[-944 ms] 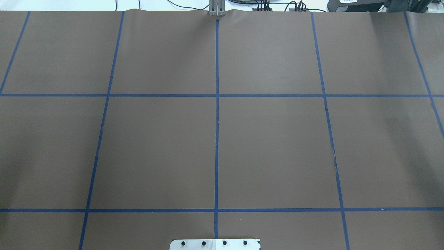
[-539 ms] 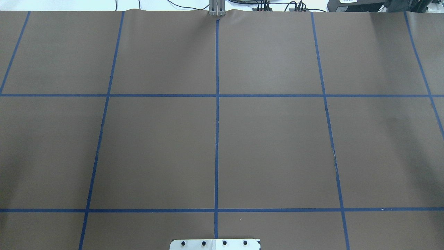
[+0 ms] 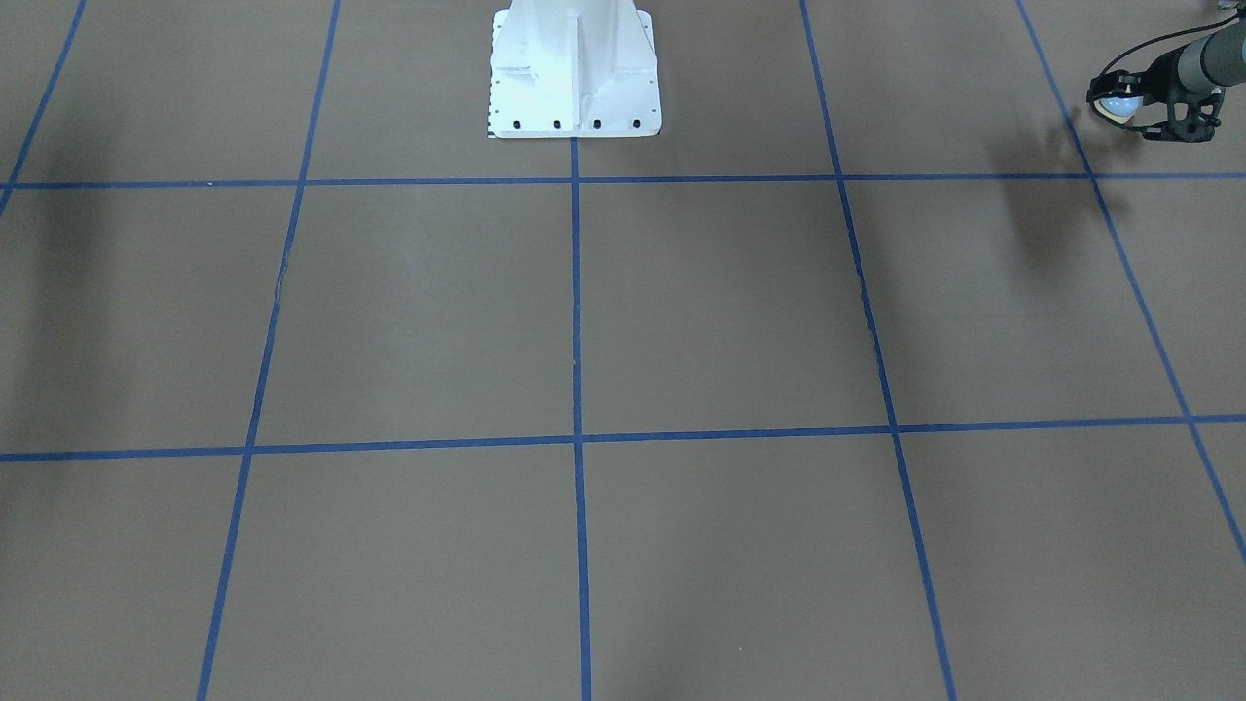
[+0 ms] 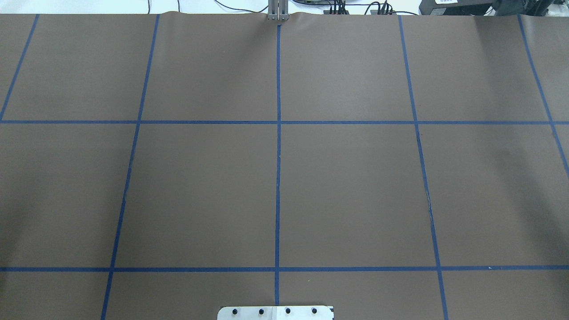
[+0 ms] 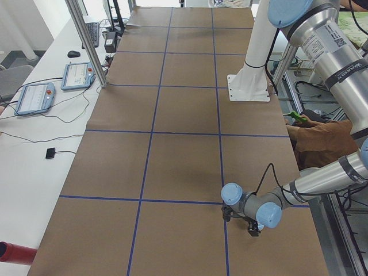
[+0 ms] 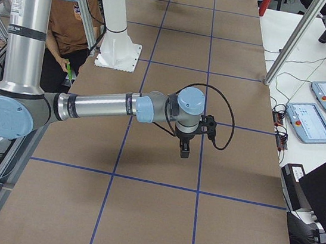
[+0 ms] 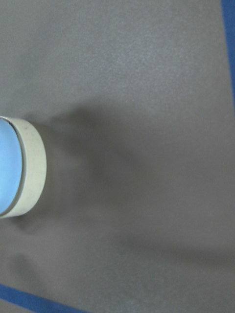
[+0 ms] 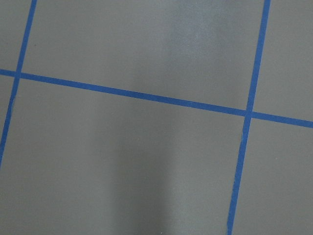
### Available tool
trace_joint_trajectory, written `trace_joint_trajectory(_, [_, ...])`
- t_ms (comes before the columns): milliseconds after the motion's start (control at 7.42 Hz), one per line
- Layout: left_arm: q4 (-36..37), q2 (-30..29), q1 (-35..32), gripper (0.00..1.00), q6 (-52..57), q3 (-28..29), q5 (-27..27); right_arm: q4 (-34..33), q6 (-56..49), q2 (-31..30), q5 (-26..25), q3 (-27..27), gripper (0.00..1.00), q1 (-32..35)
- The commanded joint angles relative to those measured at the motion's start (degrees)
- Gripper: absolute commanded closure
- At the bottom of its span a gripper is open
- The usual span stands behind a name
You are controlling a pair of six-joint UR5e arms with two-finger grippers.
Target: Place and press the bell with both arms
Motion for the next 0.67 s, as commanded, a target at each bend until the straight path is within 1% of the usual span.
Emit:
trace_joint_trajectory(0, [0.09,-0.52,0.23,0.01,-0.03,0.85,-0.07,0.00,-0.08,0.00,0.00,-0.03,0.00,-0.06])
trace_joint_trajectory(270, [0.09,-0.79,0.32,0.03,-0.11,1.03,0.01,0.00,-0.08,0.00,0.00,-0.03,0.00,-0.15])
trace_joint_trajectory(404, [0.09,-0.79,0.41,0.14,-0.11,1.11,-0.07,0.00,-0.17,0.00,0.00,-0.03,0.00,-0.15])
trace_joint_trajectory(539, [0.00,-0.79,0.41,0.53,-0.55,1.11,-0.07,0.00,-0.17,0.00,0.09,-0.03,0.00,-0.23])
